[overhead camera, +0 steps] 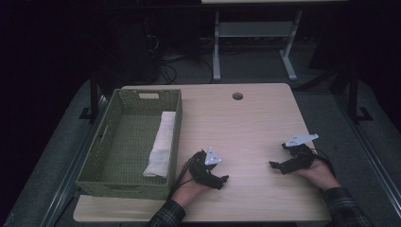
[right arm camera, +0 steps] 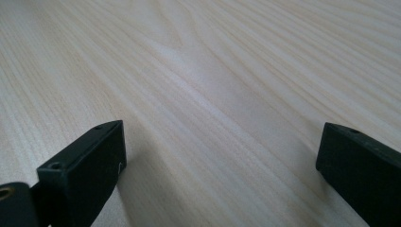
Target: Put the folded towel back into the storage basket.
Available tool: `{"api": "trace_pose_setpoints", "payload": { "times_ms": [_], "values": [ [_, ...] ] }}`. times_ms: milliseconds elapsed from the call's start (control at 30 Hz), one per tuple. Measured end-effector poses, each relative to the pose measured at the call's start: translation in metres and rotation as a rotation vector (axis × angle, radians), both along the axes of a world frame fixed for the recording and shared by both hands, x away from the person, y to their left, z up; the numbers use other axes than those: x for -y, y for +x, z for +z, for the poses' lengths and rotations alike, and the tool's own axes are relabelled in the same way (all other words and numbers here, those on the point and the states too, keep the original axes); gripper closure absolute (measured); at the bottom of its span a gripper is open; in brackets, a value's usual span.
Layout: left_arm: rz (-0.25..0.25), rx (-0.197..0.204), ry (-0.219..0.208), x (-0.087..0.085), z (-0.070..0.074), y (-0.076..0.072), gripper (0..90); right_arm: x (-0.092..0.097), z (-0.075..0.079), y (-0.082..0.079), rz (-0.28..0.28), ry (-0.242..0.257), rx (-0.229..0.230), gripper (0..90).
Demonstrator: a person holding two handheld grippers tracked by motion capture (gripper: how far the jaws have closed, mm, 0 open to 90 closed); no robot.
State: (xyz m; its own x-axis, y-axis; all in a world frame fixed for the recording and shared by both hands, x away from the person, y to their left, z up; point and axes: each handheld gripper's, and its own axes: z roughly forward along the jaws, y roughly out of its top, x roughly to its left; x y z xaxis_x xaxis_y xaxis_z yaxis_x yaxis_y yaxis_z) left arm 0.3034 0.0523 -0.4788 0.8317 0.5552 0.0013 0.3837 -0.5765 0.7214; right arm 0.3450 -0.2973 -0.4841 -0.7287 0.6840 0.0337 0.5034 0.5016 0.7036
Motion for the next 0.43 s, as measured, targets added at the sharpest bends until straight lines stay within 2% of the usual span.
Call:
{"api": "trace_pose_setpoints", "payload": {
  "times_ms": [433],
  "values": [
    [0.007,0.0,-0.002,0.0,-0.0001,-0.0005,12.4,-0.0004,0.0001,-0.0003,0.0,0.002,-0.003,1.8]
  ]
}}
